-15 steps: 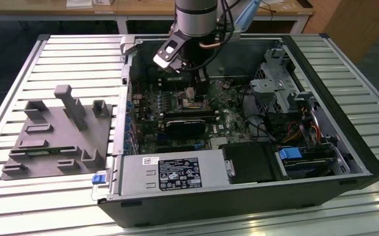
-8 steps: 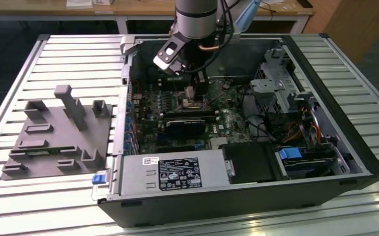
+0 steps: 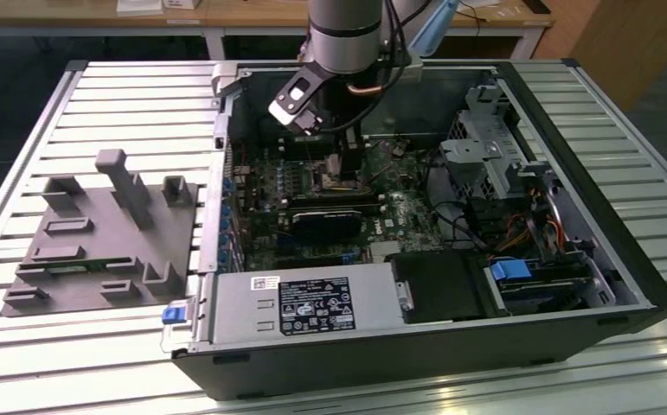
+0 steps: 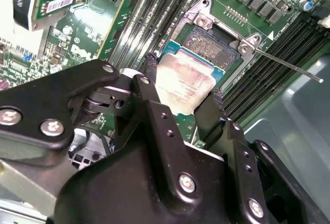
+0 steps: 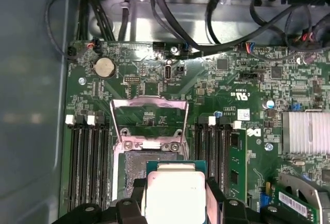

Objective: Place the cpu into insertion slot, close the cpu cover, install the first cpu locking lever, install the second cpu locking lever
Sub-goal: 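Place the cpu into insertion slot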

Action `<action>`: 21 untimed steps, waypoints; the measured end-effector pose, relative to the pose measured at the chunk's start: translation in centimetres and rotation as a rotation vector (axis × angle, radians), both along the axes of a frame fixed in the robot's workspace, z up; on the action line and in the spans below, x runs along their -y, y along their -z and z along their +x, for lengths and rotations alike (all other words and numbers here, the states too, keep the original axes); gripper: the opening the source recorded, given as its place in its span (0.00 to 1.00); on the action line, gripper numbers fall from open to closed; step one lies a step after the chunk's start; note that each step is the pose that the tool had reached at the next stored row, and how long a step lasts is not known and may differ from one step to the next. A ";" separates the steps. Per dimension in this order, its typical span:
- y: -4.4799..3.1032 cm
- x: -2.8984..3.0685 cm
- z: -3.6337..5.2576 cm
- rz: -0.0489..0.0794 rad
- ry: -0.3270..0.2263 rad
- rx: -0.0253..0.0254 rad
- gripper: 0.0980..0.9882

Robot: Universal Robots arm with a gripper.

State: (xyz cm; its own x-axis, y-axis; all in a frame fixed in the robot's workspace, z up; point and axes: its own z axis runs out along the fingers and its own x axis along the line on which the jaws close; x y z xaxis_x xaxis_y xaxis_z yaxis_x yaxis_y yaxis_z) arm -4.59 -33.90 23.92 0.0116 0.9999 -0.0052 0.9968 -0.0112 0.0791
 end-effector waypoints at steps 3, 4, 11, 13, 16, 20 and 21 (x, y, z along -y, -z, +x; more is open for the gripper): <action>0.30 -0.14 0.00 0.000 0.007 0.0002 0.50; 0.40 -0.20 0.00 0.000 0.008 0.0001 0.50; 1.27 -0.70 0.00 -0.001 0.007 0.0001 0.50; 1.50 -0.87 0.00 -0.002 0.007 0.0000 0.50; 1.78 -1.14 -0.01 -0.002 0.005 0.0001 0.50; 2.24 -1.43 -0.04 -0.002 -0.001 0.0001 0.50; 2.38 -1.45 -0.04 -0.002 -0.002 0.0002 0.50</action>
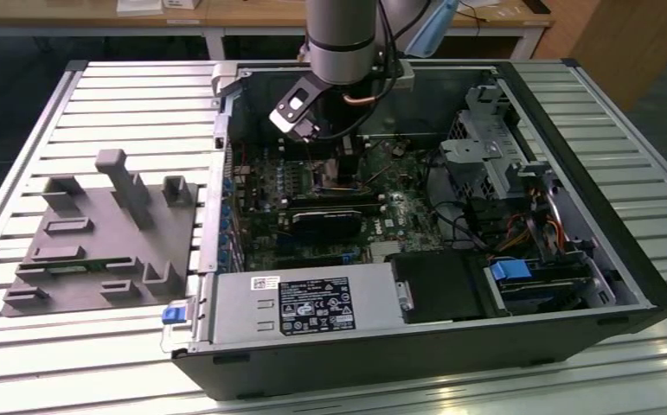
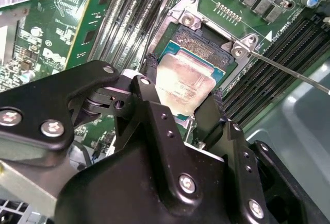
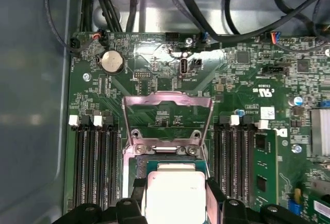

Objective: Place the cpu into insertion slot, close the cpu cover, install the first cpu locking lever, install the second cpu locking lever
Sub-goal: 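Place the cpu into insertion slot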

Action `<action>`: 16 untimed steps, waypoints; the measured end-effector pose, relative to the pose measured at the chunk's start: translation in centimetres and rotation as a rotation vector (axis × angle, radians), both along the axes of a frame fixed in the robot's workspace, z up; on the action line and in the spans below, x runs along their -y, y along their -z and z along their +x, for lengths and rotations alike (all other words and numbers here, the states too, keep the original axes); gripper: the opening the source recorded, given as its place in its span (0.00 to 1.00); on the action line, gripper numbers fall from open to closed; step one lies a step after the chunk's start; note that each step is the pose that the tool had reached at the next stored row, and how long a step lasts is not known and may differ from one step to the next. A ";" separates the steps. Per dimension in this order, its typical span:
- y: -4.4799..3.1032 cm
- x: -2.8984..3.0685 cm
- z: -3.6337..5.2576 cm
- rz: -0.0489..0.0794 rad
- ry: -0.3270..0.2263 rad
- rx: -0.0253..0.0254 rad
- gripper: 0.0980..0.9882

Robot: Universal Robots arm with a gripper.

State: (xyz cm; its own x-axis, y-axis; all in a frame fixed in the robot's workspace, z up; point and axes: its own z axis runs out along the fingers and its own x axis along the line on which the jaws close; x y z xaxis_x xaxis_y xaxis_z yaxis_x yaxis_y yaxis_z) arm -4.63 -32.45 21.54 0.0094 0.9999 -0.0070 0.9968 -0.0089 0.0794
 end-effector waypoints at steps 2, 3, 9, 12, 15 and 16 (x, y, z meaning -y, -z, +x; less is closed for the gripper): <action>0.26 -0.01 -0.01 0.000 -0.001 0.0000 0.50; 0.37 -0.01 -0.03 0.000 -0.001 0.0000 0.50; 0.83 -0.05 -0.23 0.000 -0.001 0.0000 0.50; 1.16 -0.13 -0.24 0.000 -0.001 0.0001 0.50; 1.44 -0.23 -0.25 0.000 -0.001 0.0000 0.50; 1.53 -0.27 -0.25 0.000 -0.001 0.0000 0.50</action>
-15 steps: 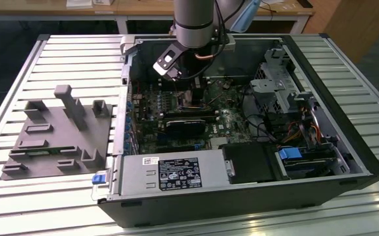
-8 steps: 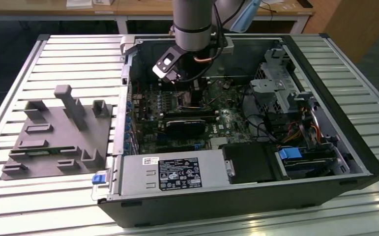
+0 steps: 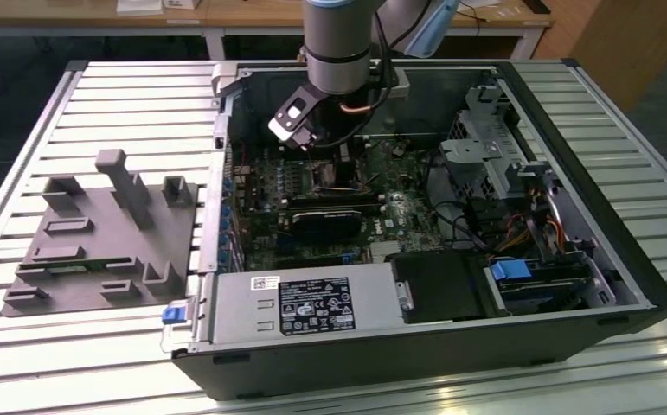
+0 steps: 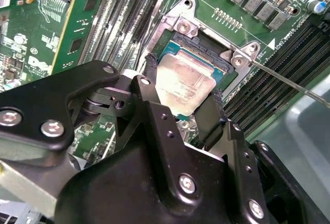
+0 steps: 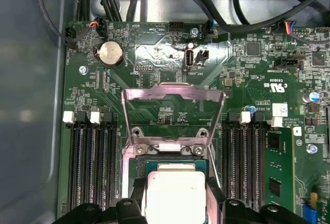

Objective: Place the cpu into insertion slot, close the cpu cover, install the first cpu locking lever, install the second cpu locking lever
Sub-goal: 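Place the cpu into insertion slot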

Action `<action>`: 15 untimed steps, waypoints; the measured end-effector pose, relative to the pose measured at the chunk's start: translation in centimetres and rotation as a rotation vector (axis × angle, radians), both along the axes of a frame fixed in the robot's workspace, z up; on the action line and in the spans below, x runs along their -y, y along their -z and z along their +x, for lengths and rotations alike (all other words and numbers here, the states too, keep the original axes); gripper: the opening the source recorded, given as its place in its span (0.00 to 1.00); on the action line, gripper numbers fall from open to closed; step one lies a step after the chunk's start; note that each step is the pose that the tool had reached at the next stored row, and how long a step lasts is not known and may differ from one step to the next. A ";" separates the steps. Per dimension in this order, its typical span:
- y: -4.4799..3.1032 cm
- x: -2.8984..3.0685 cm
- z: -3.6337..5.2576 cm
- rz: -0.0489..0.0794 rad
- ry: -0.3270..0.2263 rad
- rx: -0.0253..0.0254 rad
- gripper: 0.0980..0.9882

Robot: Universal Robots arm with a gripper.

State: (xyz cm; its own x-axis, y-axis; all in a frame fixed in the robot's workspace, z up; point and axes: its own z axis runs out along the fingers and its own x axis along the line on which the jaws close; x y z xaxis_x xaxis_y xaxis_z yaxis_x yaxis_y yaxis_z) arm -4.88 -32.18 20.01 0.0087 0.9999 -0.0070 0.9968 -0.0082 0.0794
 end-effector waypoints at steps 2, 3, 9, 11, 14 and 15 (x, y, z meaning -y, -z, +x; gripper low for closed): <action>0.09 -0.10 0.00 0.000 0.000 -0.0001 0.50; 0.14 -0.15 0.00 0.000 0.000 0.0000 0.50; 0.46 -0.27 -0.01 0.000 0.000 0.0000 0.50; 0.56 -0.27 -0.02 0.000 0.000 0.0000 0.50; 0.57 -0.27 -0.02 0.000 0.000 -0.0003 0.50; 0.58 -0.27 -0.02 0.000 0.000 -0.0001 0.50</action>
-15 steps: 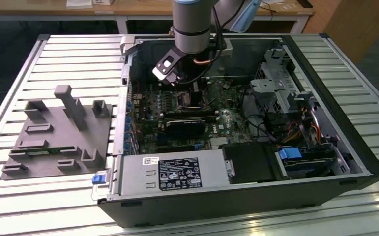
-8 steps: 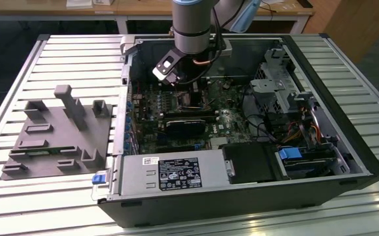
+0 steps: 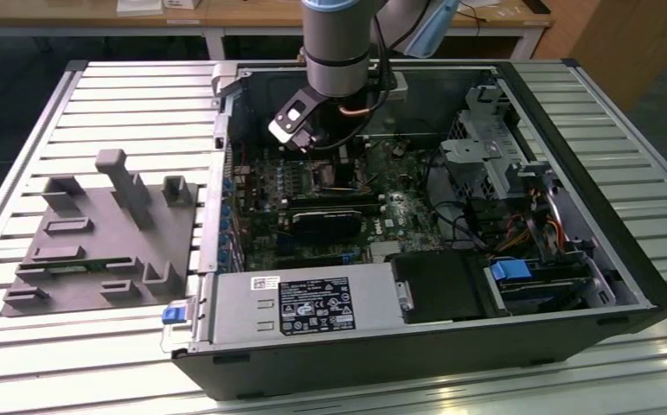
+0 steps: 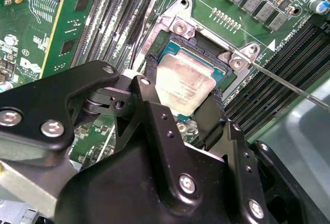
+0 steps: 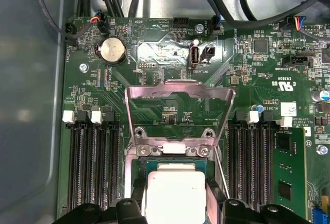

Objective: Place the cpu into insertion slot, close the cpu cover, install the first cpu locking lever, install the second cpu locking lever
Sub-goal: 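Place the cpu into insertion slot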

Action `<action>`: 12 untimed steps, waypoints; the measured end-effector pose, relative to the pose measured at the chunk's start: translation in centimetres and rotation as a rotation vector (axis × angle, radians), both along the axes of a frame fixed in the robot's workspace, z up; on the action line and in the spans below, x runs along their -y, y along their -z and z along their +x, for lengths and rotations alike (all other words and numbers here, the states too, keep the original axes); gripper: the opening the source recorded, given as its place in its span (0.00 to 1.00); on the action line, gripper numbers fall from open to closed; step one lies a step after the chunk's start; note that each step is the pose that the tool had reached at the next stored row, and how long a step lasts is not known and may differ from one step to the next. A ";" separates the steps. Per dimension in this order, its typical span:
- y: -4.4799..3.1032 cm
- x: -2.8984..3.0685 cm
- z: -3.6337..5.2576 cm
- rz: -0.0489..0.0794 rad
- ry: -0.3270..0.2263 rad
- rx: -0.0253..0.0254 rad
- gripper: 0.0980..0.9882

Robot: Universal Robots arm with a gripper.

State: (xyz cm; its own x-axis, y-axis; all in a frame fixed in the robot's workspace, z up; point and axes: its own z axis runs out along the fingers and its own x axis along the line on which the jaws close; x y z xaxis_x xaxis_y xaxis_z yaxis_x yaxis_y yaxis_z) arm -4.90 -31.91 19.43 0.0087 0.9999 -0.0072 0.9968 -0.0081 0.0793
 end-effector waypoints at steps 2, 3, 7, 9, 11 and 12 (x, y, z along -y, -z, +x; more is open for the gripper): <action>0.02 0.00 -0.04 0.000 0.000 0.0001 0.50; 0.03 0.00 -0.06 0.000 0.000 0.0001 0.50; 0.10 -0.01 -0.08 0.000 0.000 0.0001 0.50; 0.15 -0.01 -0.09 0.000 0.000 0.0000 0.50; 0.16 -0.01 -0.09 0.000 0.000 0.0000 0.50; 0.16 -0.01 -0.09 0.000 0.000 0.0000 0.50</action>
